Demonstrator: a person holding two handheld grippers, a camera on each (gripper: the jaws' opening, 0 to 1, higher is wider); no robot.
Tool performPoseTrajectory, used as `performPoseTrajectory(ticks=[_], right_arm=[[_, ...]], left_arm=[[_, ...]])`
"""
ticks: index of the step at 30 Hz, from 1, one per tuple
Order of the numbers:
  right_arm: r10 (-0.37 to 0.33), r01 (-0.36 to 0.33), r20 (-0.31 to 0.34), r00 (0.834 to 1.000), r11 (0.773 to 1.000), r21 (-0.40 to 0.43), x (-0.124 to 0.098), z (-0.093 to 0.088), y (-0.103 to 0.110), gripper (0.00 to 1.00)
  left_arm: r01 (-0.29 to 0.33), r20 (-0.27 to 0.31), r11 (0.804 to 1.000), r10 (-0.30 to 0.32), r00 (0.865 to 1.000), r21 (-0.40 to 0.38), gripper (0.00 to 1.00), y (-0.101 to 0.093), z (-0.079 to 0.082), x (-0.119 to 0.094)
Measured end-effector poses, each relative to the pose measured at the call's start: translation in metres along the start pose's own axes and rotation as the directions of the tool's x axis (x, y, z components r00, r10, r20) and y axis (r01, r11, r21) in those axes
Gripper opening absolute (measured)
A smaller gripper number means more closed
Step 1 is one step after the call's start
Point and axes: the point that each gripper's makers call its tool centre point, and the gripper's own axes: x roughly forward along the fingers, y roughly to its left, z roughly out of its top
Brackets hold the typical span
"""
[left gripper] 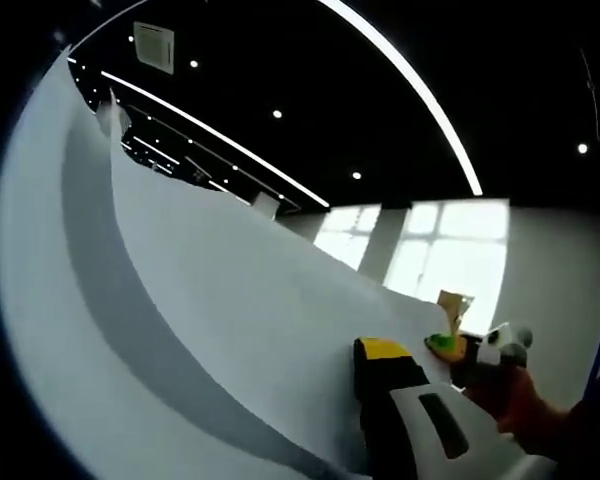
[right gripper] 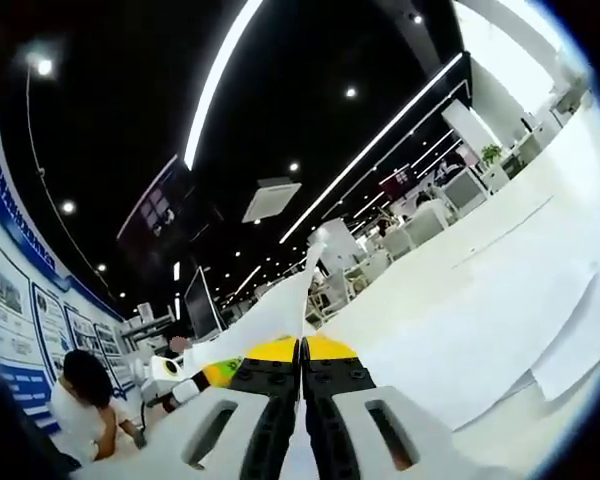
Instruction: Organize the stack of printing papers by aligning and flattening the scattered papers on the table
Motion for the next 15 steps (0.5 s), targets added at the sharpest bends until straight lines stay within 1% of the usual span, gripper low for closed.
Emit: performPoseTrajectory(ticks=[2,10,15], right_arm=[[-0.002,0.002,0.003,1.0,1.0,-0.011,0.001,-0.001,0.001,0.0],[0.01,-0.01,-0.009,1.0,1.0,-0.008,0.001,-0.004,0.004,0.0],[0.018,-0.018,-0.031,0.999,1.0,0.001,0.002,-0.01,0.005,0.0]], left_arm=[[-0.001,0.0,1.0,0.001,1.0,0.003,0.29,0.0,0.0,0.0],[0.0,0.006,1.0,0.0,1.0,-0.003,0.29,-0.002,0.001,-0.001],[0.0,0.006,1.0,0.0,1.0,-0.004,0.29,-0.001,0.001,-0.001]])
